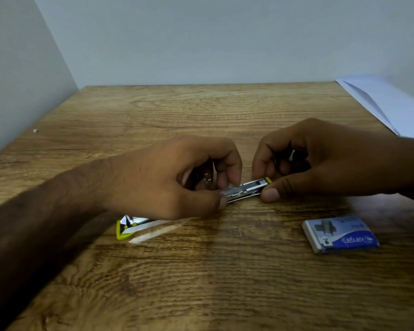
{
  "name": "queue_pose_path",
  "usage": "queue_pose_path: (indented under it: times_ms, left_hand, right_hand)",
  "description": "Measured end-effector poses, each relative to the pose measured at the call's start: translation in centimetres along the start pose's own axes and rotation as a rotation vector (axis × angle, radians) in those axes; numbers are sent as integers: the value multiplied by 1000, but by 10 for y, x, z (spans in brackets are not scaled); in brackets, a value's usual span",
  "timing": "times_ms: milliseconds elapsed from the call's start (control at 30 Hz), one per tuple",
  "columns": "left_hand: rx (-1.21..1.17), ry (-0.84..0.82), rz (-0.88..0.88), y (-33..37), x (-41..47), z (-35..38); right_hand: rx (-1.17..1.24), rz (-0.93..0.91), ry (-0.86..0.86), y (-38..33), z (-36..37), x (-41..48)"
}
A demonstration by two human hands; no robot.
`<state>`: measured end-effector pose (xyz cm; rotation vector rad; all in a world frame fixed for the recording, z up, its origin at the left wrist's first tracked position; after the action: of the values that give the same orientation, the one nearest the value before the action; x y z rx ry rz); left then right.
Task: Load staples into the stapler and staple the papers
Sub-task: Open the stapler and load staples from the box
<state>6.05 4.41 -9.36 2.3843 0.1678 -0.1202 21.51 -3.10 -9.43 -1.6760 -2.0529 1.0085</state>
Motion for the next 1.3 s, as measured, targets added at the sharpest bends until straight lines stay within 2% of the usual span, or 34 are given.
queue_pose_path:
  times_ms: [133,267,367,500,700,933,1133,1300]
  left_hand:
    - [30,48,-16,-2,-3,-6]
    - [-91,127,-43,-6,-1,-2]
    - [-171,202,-101,-9,6,3]
    - [-145,101,-169,-7,13,8]
    - [-330,128,-43,-3,10,5]
    - [-299,180,-36,-5,14,6]
    - [-258,314,-36,-8,10,1]
    - [-126,427,-41,-5,6,-4]
  right_hand:
    - [-68,-10,114,-3,-10,-4]
    - [-38,-95,199,-13,-18,-9]
    - [-122,-157,307,-20,-23,-13]
    - [-301,-265,434,-32,-26,-20]
    - [-469,-395,502,-51,-33,-16]
    - [-367,-354,638,-37,-31,-22]
    - [-300,-255,662,-27,-30,-19]
    - [-158,-221,661,-26,-30,-18]
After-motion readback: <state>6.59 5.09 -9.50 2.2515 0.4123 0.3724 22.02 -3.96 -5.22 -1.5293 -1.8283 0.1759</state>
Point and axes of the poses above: each hand's wrist, its own x-axis towards the middle knuckle, its own z-axis out of the palm, y = z × x, the point moved 6 cm from there along x, towards the middle knuckle, and after that the axes turned 12 degrees about -y, right-handed, at the moved point
